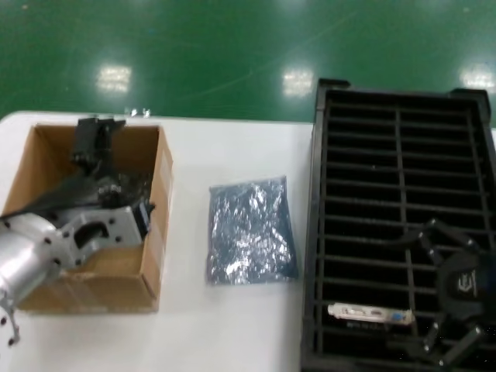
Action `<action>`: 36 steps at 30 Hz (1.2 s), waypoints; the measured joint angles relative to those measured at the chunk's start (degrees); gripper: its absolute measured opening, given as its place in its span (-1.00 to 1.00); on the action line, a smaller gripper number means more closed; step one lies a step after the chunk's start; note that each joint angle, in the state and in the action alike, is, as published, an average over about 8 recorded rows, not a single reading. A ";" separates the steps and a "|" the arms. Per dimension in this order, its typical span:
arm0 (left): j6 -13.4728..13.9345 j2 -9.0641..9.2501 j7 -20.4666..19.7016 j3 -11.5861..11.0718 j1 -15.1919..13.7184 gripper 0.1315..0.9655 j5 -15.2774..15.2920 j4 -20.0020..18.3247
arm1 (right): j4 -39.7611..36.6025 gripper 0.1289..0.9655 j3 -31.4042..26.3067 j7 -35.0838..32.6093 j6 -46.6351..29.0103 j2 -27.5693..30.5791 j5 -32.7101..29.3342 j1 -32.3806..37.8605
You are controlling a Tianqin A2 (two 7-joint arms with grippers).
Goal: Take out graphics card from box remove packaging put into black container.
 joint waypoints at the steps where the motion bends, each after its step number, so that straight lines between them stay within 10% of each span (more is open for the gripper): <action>1: -0.30 -0.04 -0.17 0.09 0.08 0.97 -0.83 0.22 | 0.13 1.00 0.12 0.02 0.65 -0.21 0.03 -0.33; 36: -21.84 2.28 3.27 1.82 8.36 1.00 -34.39 9.21 | 7.85 1.00 7.01 1.38 37.99 -12.39 1.66 -19.22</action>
